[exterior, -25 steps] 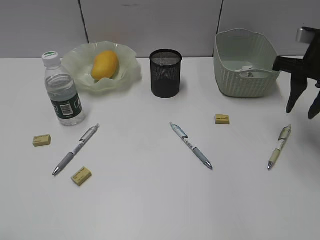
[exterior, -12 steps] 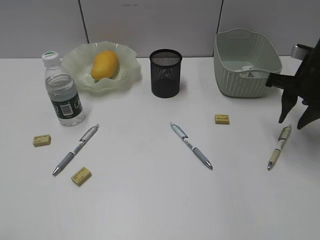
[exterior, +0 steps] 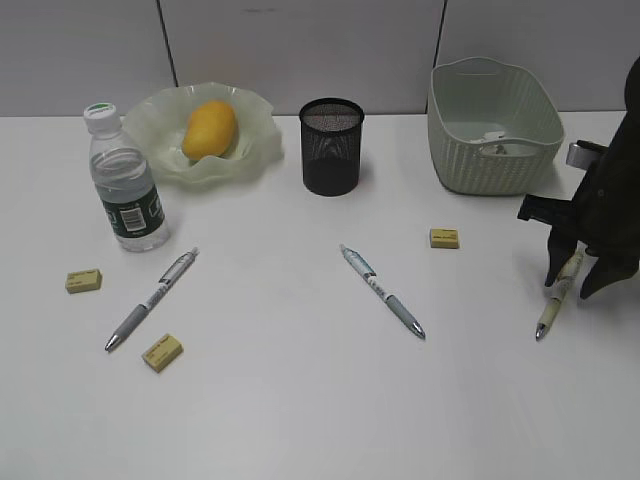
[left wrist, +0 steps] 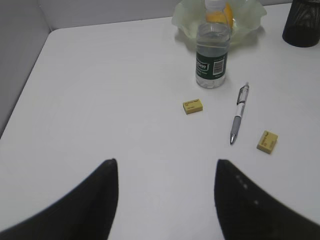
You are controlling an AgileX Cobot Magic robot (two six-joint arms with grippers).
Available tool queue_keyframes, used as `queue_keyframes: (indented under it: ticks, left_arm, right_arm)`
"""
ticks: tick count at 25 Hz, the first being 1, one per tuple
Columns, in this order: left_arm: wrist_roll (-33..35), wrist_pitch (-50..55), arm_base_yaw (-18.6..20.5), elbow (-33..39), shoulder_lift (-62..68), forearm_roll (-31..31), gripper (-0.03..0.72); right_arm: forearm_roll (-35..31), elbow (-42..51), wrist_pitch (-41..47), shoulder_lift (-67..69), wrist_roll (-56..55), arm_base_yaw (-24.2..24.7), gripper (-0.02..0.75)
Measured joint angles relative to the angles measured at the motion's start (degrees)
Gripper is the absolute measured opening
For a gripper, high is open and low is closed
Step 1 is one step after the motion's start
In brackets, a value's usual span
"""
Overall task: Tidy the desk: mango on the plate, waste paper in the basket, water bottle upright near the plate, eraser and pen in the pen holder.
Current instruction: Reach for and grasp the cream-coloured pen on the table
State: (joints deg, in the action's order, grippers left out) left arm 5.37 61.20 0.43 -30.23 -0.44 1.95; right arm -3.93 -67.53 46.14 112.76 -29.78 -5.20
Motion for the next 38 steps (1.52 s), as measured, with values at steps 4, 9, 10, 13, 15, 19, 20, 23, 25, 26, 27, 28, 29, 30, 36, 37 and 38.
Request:
queue_keyframes:
  ticks: [4,9,10,13,15,19,20,23,25,26,27,28,29,30,36,37,38]
  left_arm:
    - [0.0,0.0,0.0,0.0,0.0,0.0,0.468]
    - [0.0,0.0,0.0,0.0,0.0,0.0,0.468]
    - [0.0,0.0,0.0,0.0,0.0,0.0,0.468]
    - [0.0,0.0,0.0,0.0,0.0,0.0,0.468]
    - [0.0,0.0,0.0,0.0,0.0,0.0,0.468]
    - [0.0,0.0,0.0,0.0,0.0,0.0,0.466]
    - [0.0,0.0,0.0,0.0,0.0,0.0,0.464]
    - [0.0,0.0,0.0,0.0,0.0,0.0,0.461]
    - [0.0,0.0,0.0,0.0,0.0,-0.05,0.46]
    - [0.0,0.0,0.0,0.0,0.0,-0.05,0.46]
    - [0.0,0.0,0.0,0.0,0.0,-0.1,0.46]
    - [0.0,0.0,0.0,0.0,0.0,-0.22,0.458]
    - [0.0,0.0,0.0,0.0,0.0,-0.39,0.456]
    - [0.0,0.0,0.0,0.0,0.0,-0.52,0.454]
    - [0.0,0.0,0.0,0.0,0.0,-0.66,0.45]
    - [0.0,0.0,0.0,0.0,0.0,-0.66,0.448]
    - [0.0,0.0,0.0,0.0,0.0,-0.66,0.447]
  right_arm:
    - [0.0,0.19,-0.56,1.23,0.0,0.0,0.319]
    - [0.12,0.19,-1.65,3.17,0.0,0.0,0.319]
    - [0.06,0.19,-1.55,3.79,0.0,0.0,0.319]
    - [0.06,0.19,-1.07,4.95,-0.05,0.0,0.319]
    - [0.06,0.19,-1.54,4.95,-0.05,0.0,0.319]
    - [0.03,0.19,-1.41,4.95,-0.11,0.0,0.301]
    - [0.03,0.19,-1.41,4.95,-0.11,0.0,0.279]
    - [-0.49,0.19,-1.78,4.95,-0.16,0.0,0.146]
    - [-0.44,0.19,-1.49,4.95,-0.16,0.0,0.114]
    - [-0.5,0.19,-1.55,4.95,-0.16,0.0,0.114]
    - [-0.54,0.19,-1.59,4.95,-0.16,0.0,0.114]
    - [-0.54,0.19,-1.65,4.95,-0.16,0.0,0.114]
    - [-0.54,0.19,-1.64,4.95,-0.16,0.0,0.114]
    - [-0.48,0.19,-1.64,4.95,-0.16,0.0,0.114]
    - [-0.21,0.19,-2.53,4.48,3.99,-0.25,0.114]
    - [-0.01,0.19,-2.92,4.07,5.14,-0.25,0.114]
    - [0.13,0.19,-3.03,3.56,6.39,-0.25,0.114]
